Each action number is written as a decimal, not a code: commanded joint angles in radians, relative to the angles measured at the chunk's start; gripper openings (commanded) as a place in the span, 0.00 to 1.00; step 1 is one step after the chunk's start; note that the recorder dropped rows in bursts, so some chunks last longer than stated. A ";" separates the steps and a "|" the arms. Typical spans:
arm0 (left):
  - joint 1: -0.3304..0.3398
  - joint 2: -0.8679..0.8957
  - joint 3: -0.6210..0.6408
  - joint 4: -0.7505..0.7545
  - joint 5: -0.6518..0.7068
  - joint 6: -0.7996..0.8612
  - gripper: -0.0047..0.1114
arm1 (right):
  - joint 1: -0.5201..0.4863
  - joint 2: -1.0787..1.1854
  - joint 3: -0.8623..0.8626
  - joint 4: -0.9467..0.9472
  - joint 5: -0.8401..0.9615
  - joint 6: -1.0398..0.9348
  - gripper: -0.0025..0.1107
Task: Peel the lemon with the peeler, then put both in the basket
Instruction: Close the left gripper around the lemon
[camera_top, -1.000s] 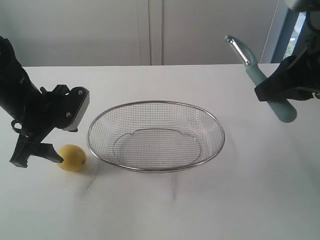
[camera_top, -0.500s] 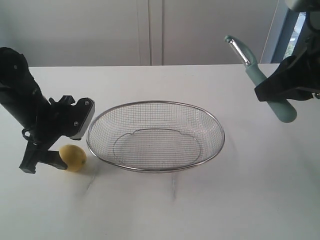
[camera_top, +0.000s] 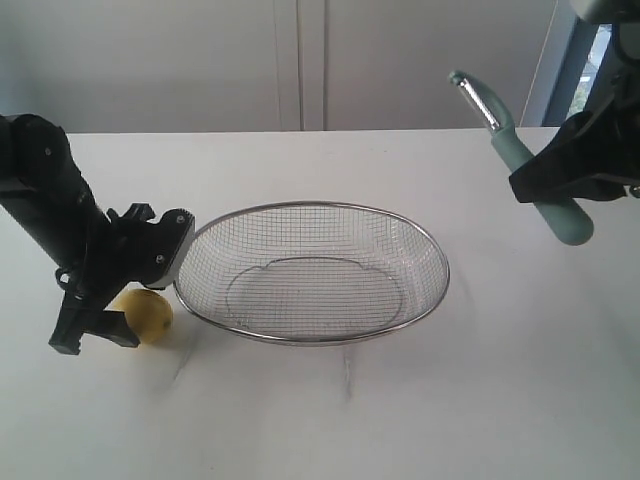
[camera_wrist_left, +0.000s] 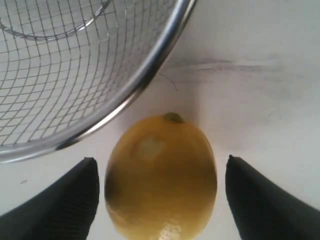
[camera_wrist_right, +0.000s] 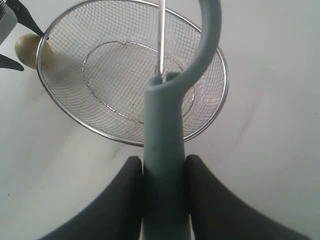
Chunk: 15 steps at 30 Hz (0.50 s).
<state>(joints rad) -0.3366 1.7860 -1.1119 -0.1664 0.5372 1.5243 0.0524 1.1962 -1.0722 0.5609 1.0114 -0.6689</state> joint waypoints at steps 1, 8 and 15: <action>-0.003 0.021 0.007 -0.010 0.014 -0.001 0.68 | -0.003 -0.005 0.006 0.003 -0.007 -0.009 0.02; -0.003 0.023 0.007 -0.010 -0.005 -0.001 0.68 | -0.003 -0.005 0.006 0.003 -0.007 -0.009 0.02; -0.003 0.041 0.007 -0.010 -0.007 -0.001 0.68 | -0.003 -0.005 0.006 0.003 -0.009 -0.009 0.02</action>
<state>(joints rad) -0.3366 1.8151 -1.1119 -0.1664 0.5132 1.5243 0.0524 1.1962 -1.0722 0.5609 1.0114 -0.6689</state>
